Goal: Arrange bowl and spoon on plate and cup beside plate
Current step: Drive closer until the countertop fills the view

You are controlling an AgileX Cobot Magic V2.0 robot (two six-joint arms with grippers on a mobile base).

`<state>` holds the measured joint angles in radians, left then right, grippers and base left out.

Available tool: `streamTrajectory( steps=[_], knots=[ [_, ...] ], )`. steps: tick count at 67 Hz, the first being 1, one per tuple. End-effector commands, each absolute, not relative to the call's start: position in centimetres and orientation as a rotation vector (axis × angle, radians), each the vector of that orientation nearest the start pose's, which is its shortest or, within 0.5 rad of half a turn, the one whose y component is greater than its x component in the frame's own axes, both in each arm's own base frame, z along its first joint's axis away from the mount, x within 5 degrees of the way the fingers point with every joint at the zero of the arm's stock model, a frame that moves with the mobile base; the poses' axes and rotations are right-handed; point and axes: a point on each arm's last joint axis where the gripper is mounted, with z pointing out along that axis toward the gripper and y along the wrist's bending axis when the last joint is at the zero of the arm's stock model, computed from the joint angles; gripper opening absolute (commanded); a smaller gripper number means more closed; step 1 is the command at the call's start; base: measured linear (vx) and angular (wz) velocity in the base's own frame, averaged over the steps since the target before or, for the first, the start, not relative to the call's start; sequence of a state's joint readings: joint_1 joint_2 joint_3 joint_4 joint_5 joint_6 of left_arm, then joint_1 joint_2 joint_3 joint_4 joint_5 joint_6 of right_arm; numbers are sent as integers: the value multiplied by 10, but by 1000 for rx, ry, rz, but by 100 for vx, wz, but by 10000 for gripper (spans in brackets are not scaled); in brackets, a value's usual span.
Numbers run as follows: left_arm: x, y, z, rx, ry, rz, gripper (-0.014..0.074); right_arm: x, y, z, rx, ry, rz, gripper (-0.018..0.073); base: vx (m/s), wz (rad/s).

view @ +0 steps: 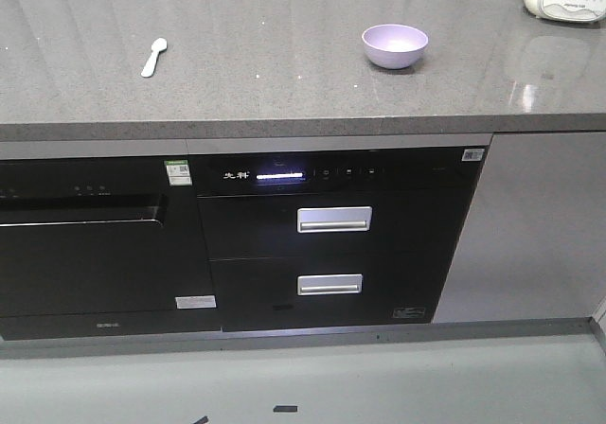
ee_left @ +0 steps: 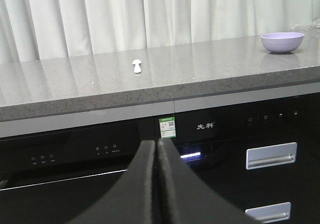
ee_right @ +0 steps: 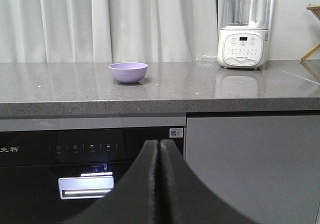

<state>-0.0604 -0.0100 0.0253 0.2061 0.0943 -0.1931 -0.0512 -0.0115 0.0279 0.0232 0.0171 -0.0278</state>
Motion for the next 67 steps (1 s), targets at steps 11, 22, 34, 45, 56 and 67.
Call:
streamTrajectory(
  steps=[11, 22, 34, 45, 56, 67],
  knots=[
    [56, -3, 206, 44, 1504, -45, -6, 55, -3, 209, 33, 1436, -57, -6, 7, 1],
    [56, -3, 206, 44, 1504, -45, -6, 55, -3, 209, 33, 1436, -57, -6, 7, 1],
    [56, -3, 206, 44, 1504, -45, -6, 55, -3, 209, 33, 1436, -57, -6, 7, 0],
    [56, -3, 206, 44, 1504, -45, -6, 55, -3, 209, 33, 1436, -57, -6, 7, 0],
    [56, -3, 206, 44, 1504, -45, -6, 55, -3, 209, 33, 1436, -57, -6, 7, 1],
    [56, -3, 206, 44, 1504, -45, -6, 55, -3, 209, 33, 1436, -57, -6, 7, 0]
  ],
)
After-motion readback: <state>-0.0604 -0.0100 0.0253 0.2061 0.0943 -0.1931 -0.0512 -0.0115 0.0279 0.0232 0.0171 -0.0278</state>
